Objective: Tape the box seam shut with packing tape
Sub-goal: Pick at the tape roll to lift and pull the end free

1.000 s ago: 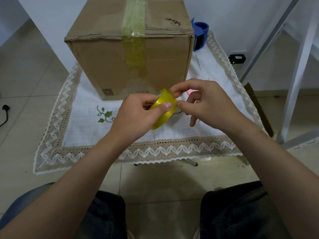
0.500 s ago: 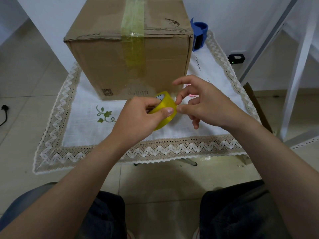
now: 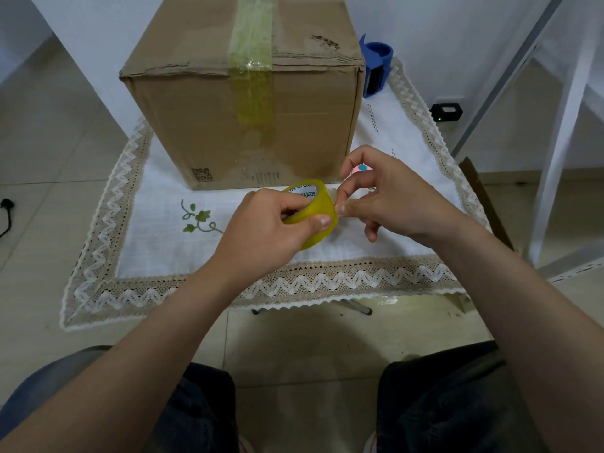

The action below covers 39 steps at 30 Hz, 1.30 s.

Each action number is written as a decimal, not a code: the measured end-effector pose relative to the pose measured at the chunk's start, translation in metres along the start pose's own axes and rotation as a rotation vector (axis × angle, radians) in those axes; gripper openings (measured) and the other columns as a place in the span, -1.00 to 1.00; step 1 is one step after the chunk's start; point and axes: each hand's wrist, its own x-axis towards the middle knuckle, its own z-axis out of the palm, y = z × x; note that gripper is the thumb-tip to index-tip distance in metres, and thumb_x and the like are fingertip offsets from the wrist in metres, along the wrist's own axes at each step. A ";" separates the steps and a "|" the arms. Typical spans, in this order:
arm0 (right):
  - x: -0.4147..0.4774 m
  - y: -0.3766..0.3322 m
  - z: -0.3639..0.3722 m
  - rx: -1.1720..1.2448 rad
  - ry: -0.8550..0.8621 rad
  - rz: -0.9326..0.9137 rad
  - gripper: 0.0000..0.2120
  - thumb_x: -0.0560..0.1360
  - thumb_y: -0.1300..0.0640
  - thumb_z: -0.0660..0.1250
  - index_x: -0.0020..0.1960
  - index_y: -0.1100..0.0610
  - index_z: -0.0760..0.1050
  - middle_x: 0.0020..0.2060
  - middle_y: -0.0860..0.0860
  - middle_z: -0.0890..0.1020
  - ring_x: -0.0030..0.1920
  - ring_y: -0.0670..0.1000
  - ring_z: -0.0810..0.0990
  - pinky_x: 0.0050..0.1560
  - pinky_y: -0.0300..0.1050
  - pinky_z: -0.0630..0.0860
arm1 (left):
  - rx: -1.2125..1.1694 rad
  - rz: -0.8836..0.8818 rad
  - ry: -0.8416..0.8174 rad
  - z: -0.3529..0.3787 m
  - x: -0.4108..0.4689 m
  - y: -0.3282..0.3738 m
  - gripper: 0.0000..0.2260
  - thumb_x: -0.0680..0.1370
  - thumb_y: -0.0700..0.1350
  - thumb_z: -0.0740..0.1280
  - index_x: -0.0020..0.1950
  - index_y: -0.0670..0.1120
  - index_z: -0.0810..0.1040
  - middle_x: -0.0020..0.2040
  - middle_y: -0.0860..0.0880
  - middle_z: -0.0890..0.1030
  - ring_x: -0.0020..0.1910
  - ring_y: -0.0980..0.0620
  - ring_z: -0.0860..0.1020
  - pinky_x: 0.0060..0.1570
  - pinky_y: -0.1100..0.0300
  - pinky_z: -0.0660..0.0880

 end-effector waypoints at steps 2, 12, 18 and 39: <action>0.000 0.000 0.000 0.007 -0.013 0.010 -0.65 0.49 0.41 0.47 0.11 0.16 0.38 -0.18 0.09 0.69 -0.40 0.09 0.38 -0.48 -0.10 0.52 | 0.010 0.010 -0.004 0.000 0.000 -0.001 -0.61 0.49 0.13 0.42 -0.23 -0.22 0.64 -0.30 -0.30 0.48 -0.35 0.01 0.36 -0.26 0.08 0.30; 0.003 0.003 0.000 0.016 -0.057 0.089 -0.67 0.54 0.38 0.43 0.03 0.09 0.32 -0.17 0.07 0.62 -0.47 -0.04 0.28 -0.50 -0.18 0.22 | 0.029 0.031 -0.024 -0.002 -0.001 -0.002 -0.61 0.53 0.09 0.45 -0.27 -0.22 0.60 -0.36 -0.23 0.39 -0.37 0.06 0.31 -0.29 0.09 0.25; 0.002 0.001 0.001 -0.041 -0.049 0.031 -0.66 0.55 0.35 0.44 0.10 0.03 0.35 -0.13 0.07 0.62 -0.42 0.00 0.37 -0.47 -0.13 0.25 | -0.020 0.002 -0.018 -0.004 0.000 -0.001 -0.65 0.50 0.12 0.44 -0.21 -0.17 0.69 -0.30 -0.30 0.49 -0.35 0.03 0.38 -0.26 0.09 0.31; -0.008 -0.009 0.011 0.087 -0.040 0.191 -0.78 0.61 -0.01 0.38 0.01 0.12 0.70 -0.10 0.03 0.72 -0.13 0.02 0.63 -0.17 -0.04 0.54 | -0.221 0.005 0.024 -0.007 -0.005 0.006 -0.84 0.50 -0.05 0.59 0.03 -0.05 0.79 -0.08 -0.28 0.75 -0.07 -0.29 0.73 0.08 -0.28 0.65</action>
